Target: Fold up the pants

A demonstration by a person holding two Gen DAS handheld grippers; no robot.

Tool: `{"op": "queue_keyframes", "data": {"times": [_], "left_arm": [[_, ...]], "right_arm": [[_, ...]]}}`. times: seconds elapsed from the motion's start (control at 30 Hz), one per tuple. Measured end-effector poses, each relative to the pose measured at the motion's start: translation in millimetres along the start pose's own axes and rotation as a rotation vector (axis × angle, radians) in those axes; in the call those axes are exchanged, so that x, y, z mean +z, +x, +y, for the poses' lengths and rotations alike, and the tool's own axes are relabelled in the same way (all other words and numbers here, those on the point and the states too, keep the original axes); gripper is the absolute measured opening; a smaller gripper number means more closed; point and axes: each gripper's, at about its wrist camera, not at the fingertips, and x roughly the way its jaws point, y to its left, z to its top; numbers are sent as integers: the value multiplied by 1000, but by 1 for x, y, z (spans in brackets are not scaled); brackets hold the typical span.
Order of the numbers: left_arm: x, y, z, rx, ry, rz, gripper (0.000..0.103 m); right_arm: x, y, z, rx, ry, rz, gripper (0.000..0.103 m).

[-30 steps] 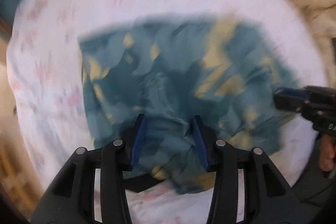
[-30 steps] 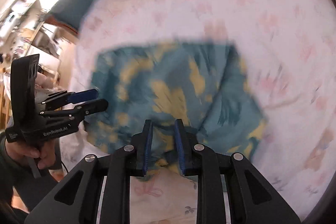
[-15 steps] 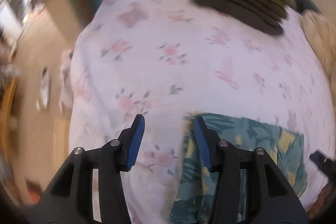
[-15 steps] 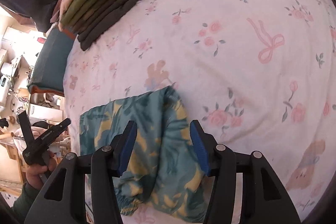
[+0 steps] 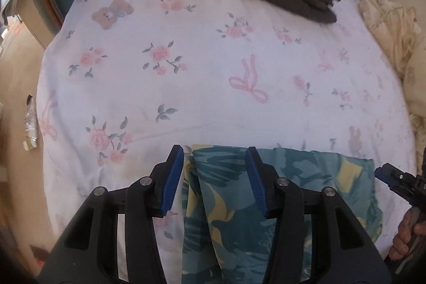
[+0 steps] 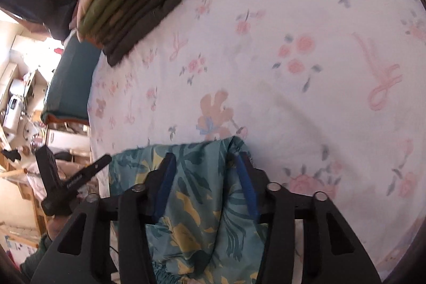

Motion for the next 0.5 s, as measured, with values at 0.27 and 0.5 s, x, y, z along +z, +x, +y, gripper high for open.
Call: {"op": "queue_keyframes", "data": {"times": [0.27, 0.5], "left_arm": [[-5, 9, -9, 12, 73, 42, 0], [-7, 0, -9, 30, 80, 8, 3]], "right_arm": [[-1, 12, 6, -91, -82, 9, 2], [6, -4, 2, -133, -93, -42, 2]]}}
